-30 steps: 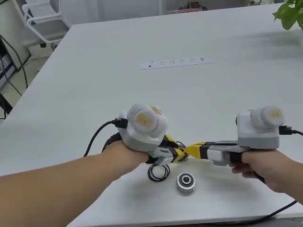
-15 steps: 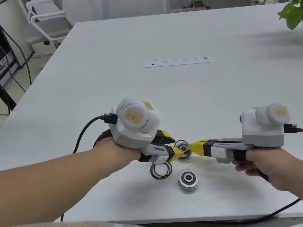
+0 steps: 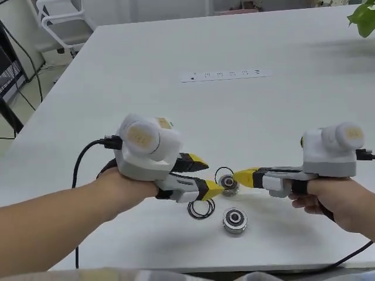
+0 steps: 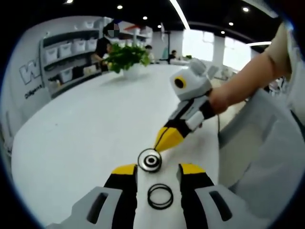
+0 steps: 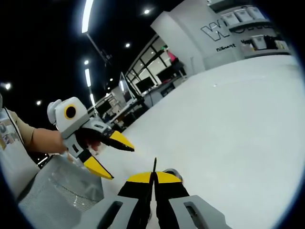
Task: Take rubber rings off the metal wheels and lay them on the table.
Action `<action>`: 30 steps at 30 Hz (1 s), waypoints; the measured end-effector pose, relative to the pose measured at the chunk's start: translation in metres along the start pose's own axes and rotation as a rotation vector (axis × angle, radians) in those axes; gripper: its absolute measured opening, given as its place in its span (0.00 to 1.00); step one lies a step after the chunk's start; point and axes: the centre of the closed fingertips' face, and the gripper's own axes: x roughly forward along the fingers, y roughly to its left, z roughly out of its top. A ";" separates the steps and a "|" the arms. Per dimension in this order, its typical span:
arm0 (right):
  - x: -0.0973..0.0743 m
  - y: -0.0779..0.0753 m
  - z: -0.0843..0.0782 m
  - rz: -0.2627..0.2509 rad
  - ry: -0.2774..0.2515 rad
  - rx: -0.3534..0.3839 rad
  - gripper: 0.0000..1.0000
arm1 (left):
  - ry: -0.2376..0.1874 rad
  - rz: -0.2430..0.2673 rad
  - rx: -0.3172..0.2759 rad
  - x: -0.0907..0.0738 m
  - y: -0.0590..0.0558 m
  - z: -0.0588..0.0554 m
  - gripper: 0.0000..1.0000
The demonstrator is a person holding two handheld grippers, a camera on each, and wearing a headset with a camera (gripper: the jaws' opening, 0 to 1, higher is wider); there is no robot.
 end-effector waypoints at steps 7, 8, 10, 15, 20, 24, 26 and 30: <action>0.003 0.008 0.002 0.025 0.004 0.015 0.00 | -0.021 0.021 -0.002 -0.019 0.002 -0.001 0.39; 0.003 0.008 0.002 0.026 0.004 0.015 0.00 | -0.024 0.022 -0.008 -0.022 0.002 -0.002 0.40; 0.004 0.011 0.003 0.035 0.006 0.023 0.00 | -0.028 0.028 -0.012 -0.028 0.003 -0.003 0.40; 0.009 0.021 0.002 0.069 0.022 0.037 0.00 | -0.035 0.040 -0.024 -0.037 0.003 -0.007 0.42; 0.015 0.029 -0.001 0.101 0.044 0.051 0.00 | -0.032 0.047 -0.027 -0.046 0.001 -0.013 0.47; 0.018 0.034 -0.005 0.118 0.065 0.057 0.00 | -0.034 0.052 -0.031 -0.051 -0.001 -0.015 0.49; 0.020 0.037 -0.006 0.126 0.073 0.058 0.00 | -0.034 0.056 -0.029 -0.054 -0.002 -0.016 0.50; 0.025 0.042 -0.010 0.144 0.096 0.066 0.00 | -0.041 0.062 -0.037 -0.057 -0.002 -0.017 0.52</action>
